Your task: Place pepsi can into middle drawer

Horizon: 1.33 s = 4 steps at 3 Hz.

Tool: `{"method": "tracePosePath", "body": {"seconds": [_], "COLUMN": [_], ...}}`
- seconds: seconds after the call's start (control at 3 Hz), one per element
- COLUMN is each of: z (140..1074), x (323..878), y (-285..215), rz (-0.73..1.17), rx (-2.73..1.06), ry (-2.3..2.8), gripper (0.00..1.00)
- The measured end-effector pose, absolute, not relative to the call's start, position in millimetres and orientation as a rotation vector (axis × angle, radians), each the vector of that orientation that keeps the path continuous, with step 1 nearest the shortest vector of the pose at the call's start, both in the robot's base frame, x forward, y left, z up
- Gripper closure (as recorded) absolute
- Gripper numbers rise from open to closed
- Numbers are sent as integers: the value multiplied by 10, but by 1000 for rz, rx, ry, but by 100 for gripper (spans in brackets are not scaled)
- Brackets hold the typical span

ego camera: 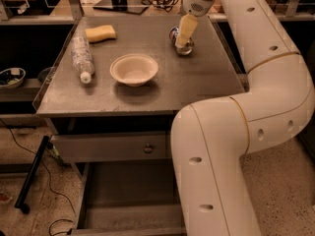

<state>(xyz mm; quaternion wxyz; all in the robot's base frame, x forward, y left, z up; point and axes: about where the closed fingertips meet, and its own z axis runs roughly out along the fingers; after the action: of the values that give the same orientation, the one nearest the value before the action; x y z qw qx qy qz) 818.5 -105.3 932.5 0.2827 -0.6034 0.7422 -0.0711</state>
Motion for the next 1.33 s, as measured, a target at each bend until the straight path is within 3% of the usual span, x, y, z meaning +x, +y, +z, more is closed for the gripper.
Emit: {"method": "tracePosePath", "body": {"seconds": [0.33,1.0,1.33], "z": [9320,9003,9001], "x": [8186,7959,7958], "y": [-1046,-946,-945], "rz": [-188,43,44], "rx": [-1616,-1614,-1614], "ry": [1988,2056,2057], "gripper": [0,0,0]}}
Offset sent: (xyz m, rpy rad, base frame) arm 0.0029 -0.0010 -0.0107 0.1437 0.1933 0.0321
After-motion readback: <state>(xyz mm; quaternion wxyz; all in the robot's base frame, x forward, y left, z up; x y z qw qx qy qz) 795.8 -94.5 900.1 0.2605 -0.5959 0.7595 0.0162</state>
